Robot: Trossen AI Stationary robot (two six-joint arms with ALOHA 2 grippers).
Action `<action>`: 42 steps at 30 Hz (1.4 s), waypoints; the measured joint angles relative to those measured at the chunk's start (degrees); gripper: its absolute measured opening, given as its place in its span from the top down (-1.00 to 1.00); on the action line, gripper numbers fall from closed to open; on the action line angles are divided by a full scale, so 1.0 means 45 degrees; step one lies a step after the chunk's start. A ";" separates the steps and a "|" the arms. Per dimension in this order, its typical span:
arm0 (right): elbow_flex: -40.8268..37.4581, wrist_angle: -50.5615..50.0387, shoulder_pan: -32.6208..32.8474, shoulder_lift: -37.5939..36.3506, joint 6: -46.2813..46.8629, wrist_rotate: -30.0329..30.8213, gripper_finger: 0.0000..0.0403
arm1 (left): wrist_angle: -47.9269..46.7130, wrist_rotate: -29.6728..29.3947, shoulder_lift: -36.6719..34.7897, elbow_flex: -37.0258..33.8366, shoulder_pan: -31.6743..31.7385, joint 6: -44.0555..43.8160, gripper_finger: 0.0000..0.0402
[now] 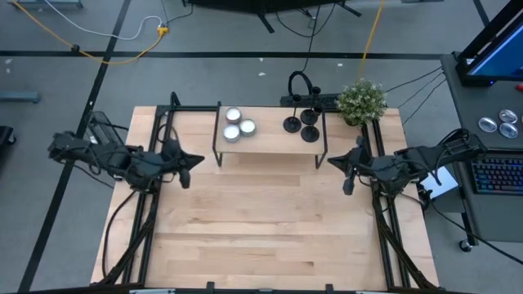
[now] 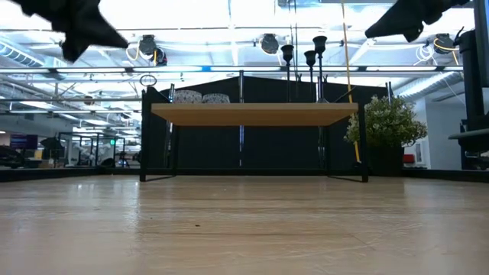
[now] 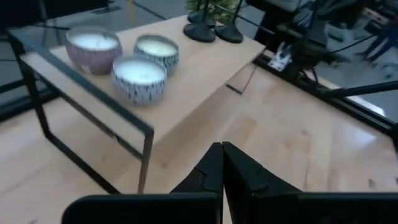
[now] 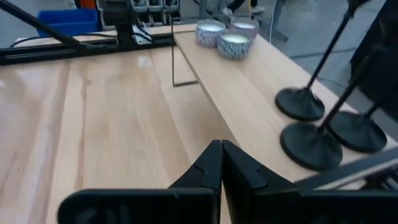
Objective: Pick & Place candle stick holders
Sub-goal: Return to Home Position
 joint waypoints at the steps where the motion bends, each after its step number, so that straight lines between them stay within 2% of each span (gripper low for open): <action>1: 0.0004 -0.0153 0.0000 -0.0030 0.0189 0.0002 1.00 | 0.0329 0.0015 -0.0439 -0.0519 -0.0075 0.0016 0.99; 11: 0.0002 -0.0987 0.0000 -0.0236 0.0557 0.0000 1.00 | 0.3684 0.1714 -0.4942 -0.4588 -0.0664 0.1730 0.98; 15: 0.0004 -0.1275 0.0000 -0.0293 0.0651 -0.0004 1.00 | 0.4395 0.2682 -0.6377 -0.5608 -0.0720 0.2590 0.99; 20: 0.0002 -0.1871 0.0000 -0.0526 0.2242 -0.0033 1.00 | 0.4373 0.3436 -0.7685 -0.6249 -0.0718 0.3453 0.97; 27: -0.0001 -0.2515 0.0000 -0.1807 0.2721 -0.0967 1.00 | 0.4178 0.4078 -0.7790 -0.6290 -0.0710 0.4773 0.98; 30: -0.0510 -0.1887 0.0000 -0.2685 0.2443 -0.0964 1.00 | 0.4029 0.4079 -0.7790 -0.6290 -0.0710 0.5031 0.96; 34: -0.2438 0.0663 0.0000 -0.4009 0.1573 -0.1010 1.00 | 0.3671 0.4097 -0.7785 -0.6295 -0.0705 0.5047 0.99; 38: -0.4697 0.2813 -0.0005 -0.5364 0.1758 -0.1632 1.00 | 0.3625 0.4191 -0.7780 -0.6294 -0.0705 0.5051 0.94; 42: -0.6271 0.3462 -0.0005 -0.6778 0.2249 -0.1963 1.00 | 0.3545 0.4191 -0.7783 -0.6295 -0.0705 0.5042 0.93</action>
